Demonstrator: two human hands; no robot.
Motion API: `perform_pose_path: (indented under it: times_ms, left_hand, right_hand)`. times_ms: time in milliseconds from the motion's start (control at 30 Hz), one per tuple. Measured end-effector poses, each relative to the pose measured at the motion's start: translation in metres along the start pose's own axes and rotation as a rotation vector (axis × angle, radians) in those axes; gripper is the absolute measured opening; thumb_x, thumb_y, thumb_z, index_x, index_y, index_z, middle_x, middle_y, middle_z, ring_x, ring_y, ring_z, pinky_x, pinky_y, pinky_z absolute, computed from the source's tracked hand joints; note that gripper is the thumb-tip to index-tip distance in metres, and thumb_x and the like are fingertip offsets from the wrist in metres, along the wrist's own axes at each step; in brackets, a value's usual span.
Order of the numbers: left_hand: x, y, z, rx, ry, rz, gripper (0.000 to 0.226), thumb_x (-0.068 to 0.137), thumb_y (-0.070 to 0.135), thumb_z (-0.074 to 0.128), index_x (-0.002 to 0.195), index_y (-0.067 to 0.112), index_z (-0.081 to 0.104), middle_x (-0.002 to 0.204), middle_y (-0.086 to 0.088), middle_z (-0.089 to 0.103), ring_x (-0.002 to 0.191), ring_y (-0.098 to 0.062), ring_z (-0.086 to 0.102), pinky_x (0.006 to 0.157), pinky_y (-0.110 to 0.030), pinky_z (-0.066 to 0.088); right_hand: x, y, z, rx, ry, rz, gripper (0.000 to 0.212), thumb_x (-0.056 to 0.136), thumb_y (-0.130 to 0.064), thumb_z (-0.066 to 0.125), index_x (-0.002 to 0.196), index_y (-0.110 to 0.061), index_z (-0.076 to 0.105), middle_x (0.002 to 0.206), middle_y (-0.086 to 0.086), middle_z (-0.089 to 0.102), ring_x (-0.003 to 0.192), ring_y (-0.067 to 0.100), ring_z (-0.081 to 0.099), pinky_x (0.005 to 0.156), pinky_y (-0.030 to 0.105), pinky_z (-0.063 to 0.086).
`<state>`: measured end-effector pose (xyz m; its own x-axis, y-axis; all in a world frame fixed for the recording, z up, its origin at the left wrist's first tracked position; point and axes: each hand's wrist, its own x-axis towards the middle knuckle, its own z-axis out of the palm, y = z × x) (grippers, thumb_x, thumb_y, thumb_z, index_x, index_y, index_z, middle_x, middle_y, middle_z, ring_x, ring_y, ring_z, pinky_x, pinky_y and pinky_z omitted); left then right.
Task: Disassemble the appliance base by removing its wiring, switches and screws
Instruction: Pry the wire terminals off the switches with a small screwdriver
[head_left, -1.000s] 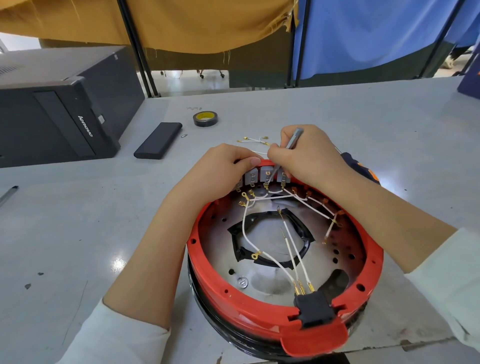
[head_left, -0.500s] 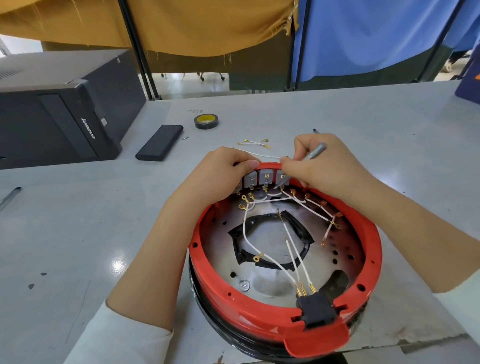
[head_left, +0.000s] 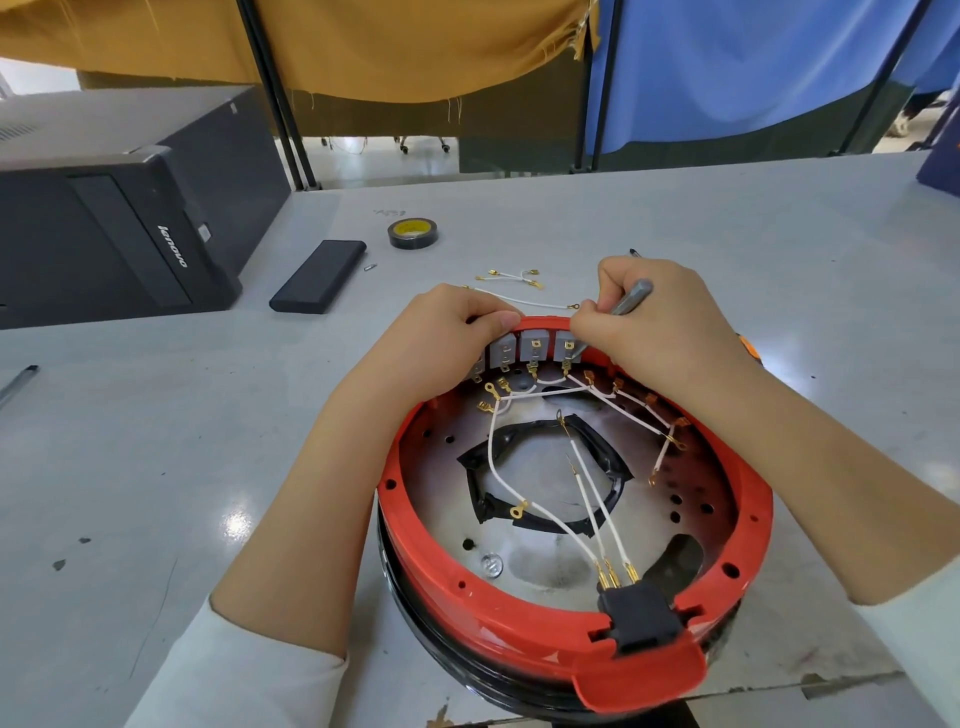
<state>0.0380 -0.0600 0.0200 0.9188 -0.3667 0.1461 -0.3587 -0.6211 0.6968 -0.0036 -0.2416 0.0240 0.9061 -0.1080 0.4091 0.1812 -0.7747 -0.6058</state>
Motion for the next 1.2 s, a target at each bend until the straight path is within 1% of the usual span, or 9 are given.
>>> perform_pose_path:
  times_ms: [133,233,367,567,667,800,867,1000,1200]
  left_hand:
    - [0.001,0.000,0.000,0.009,-0.002,0.010,0.023,0.095,0.033,0.051,0.106,0.028,0.070,0.096,0.017,0.064,0.088,-0.002,0.055,0.067,-0.002,0.034]
    - [0.001,0.000,-0.001,0.025,0.001,0.018,0.022,0.095,0.032,0.051,0.105,0.028,0.071,0.086,0.020,0.062,0.076,0.003,0.052,0.059,0.004,0.032]
    - [0.001,0.000,-0.002,0.051,-0.006,0.027,0.022,0.095,0.032,0.051,0.104,0.029,0.071,0.091,0.017,0.064,0.084,-0.003,0.055,0.062,0.000,0.033]
    - [0.001,0.000,-0.001,0.038,0.007,0.014,0.023,0.095,0.033,0.051,0.106,0.027,0.071,0.078,0.025,0.059,0.070,0.004,0.052,0.058,0.003,0.033]
    - [0.000,0.001,-0.001,0.038,0.002,0.016,0.023,0.095,0.034,0.051,0.107,0.028,0.070,0.091,0.017,0.064,0.083,-0.002,0.054,0.062,-0.001,0.033]
    - [0.001,0.001,-0.001,0.054,0.004,0.018,0.024,0.095,0.033,0.050,0.107,0.027,0.070,0.087,0.018,0.061,0.082,-0.003,0.051,0.059,0.003,0.032]
    - [0.001,0.001,-0.001,0.055,-0.003,0.014,0.024,0.095,0.034,0.050,0.108,0.028,0.070,0.094,0.016,0.064,0.085,-0.003,0.052,0.061,0.000,0.033]
    - [0.001,0.001,-0.001,0.043,-0.015,0.014,0.023,0.095,0.033,0.051,0.108,0.027,0.070,0.108,0.010,0.068,0.096,-0.006,0.057,0.076,-0.020,0.037]
    - [0.001,0.001,-0.002,0.053,-0.012,0.015,0.023,0.095,0.033,0.052,0.107,0.028,0.070,0.106,0.010,0.069,0.098,-0.009,0.058,0.078,-0.021,0.039]
  right_hand:
    - [0.000,-0.001,-0.001,0.001,-0.027,0.017,0.031,0.079,-0.016,0.058,0.056,-0.015,0.036,0.051,0.004,0.041,0.046,0.014,0.035,0.046,0.028,0.028]
    - [0.003,-0.003,-0.002,0.021,-0.072,0.053,0.030,0.078,-0.014,0.057,0.057,-0.014,0.035,0.052,0.008,0.041,0.049,0.015,0.035,0.049,0.028,0.026]
    - [0.012,-0.008,-0.004,0.049,-0.152,0.115,0.028,0.076,-0.011,0.058,0.057,-0.012,0.037,0.057,0.013,0.043,0.052,0.019,0.039,0.050,0.027,0.028]
    - [0.007,-0.003,0.002,0.076,-0.047,0.115,0.020,0.076,-0.014,0.057,0.062,-0.009,0.043,0.057,0.013,0.042,0.054,0.021,0.038,0.054,0.030,0.031]
    - [0.002,-0.003,0.005,-0.007,0.025,0.054,0.022,0.078,-0.016,0.057,0.063,-0.008,0.043,0.056,0.007,0.037,0.053,0.018,0.033,0.049,0.029,0.024]
    - [0.002,-0.006,0.004,0.000,-0.007,0.016,0.023,0.079,-0.013,0.056,0.063,-0.006,0.042,0.056,0.009,0.037,0.053,0.019,0.034,0.050,0.030,0.024]
    - [0.007,-0.008,0.001,0.037,-0.056,0.050,0.021,0.079,-0.012,0.056,0.063,-0.005,0.043,0.057,0.013,0.040,0.054,0.020,0.036,0.053,0.030,0.028]
    - [0.011,-0.011,-0.002,0.050,-0.128,0.096,0.017,0.076,-0.009,0.056,0.063,-0.006,0.045,0.060,0.016,0.040,0.057,0.023,0.036,0.057,0.029,0.029]
    - [0.014,-0.012,-0.002,0.054,-0.145,0.113,0.017,0.075,-0.006,0.055,0.064,-0.006,0.043,0.062,0.016,0.039,0.059,0.023,0.034,0.057,0.029,0.027]
